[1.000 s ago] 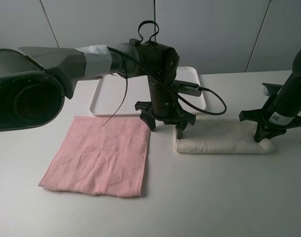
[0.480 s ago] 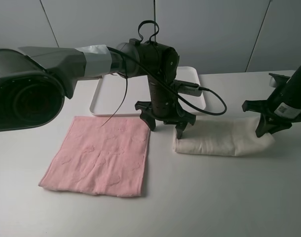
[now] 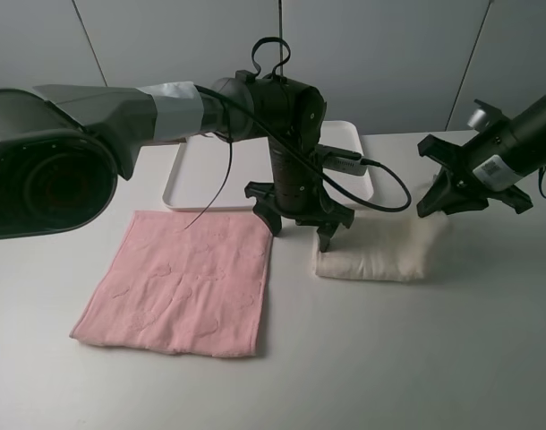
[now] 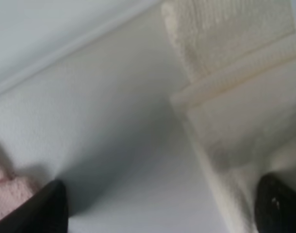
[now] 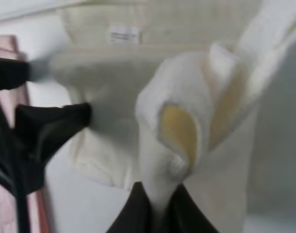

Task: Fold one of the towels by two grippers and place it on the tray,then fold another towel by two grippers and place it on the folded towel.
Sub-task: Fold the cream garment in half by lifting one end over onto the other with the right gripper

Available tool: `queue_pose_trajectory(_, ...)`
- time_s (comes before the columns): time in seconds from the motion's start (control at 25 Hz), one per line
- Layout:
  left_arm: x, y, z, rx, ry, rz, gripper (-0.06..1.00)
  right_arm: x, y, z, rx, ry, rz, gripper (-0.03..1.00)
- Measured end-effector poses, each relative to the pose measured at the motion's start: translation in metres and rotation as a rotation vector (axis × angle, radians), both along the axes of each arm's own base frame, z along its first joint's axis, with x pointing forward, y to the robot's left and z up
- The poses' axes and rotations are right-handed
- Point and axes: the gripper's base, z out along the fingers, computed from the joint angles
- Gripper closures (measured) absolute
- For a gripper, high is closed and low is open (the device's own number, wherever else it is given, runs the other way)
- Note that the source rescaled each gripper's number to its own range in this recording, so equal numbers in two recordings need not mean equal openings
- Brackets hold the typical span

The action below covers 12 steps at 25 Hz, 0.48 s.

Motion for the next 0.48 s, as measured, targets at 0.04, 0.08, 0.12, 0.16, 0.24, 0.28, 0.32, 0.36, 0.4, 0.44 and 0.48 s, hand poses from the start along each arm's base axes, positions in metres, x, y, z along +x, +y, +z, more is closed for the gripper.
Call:
queue_pose_trajectory(0.04, 0.0, 0.0, 0.0, 0.0, 0.0, -0.002, -0.04, 0.001, 0.001, 0.001, 0.019, -0.008, -0.004, 0.94)
queue_pose_trajectory(0.08, 0.0, 0.0, 0.0, 0.0, 0.0, -0.002, -0.04, 0.001, 0.003, 0.002, 0.04, -0.016, -0.005, 0.94)
queue_pose_trajectory(0.12, 0.0, 0.0, 0.0, 0.0, 0.0, -0.003, -0.04, 0.002, 0.004, 0.003, 0.057, -0.023, -0.001, 0.94)
queue_pose_trajectory(0.16, 0.0, 0.0, 0.0, 0.0, 0.0, -0.004, -0.04, 0.002, 0.005, 0.003, 0.072, -0.021, 0.0, 0.94)
queue_pose_trajectory(0.24, 0.0, 0.0, 0.0, 0.0, -0.001, -0.007, -0.04, 0.003, 0.008, 0.002, 0.102, -0.021, 0.002, 0.94)
queue_pose_trajectory(0.28, 0.0, 0.0, 0.0, 0.0, -0.001, -0.007, -0.04, 0.003, 0.009, 0.001, 0.108, -0.02, 0.008, 0.94)
queue_pose_trajectory(0.32, 0.0, 0.0, 0.0, 0.0, -0.001, -0.007, -0.04, 0.003, 0.011, -0.001, 0.111, -0.017, 0.018, 0.94)
queue_pose_trajectory(0.36, 0.0, 0.0, 0.0, 0.001, -0.001, -0.009, -0.04, 0.003, 0.015, -0.004, 0.113, -0.012, 0.028, 0.94)
queue_pose_trajectory(0.4, 0.001, 0.001, 0.0, -0.001, 0.001, -0.006, -0.04, 0.002, 0.02, -0.007, 0.112, -0.016, 0.032, 0.94)
queue_pose_trajectory(0.44, 0.002, 0.002, 0.0, -0.003, 0.002, -0.001, -0.04, 0.001, 0.026, -0.012, 0.112, -0.012, 0.037, 0.94)
queue_pose_trajectory(0.48, 0.003, 0.004, 0.0, -0.002, 0.005, 0.002, -0.04, -0.001, 0.031, -0.015, 0.11, -0.013, 0.038, 0.94)
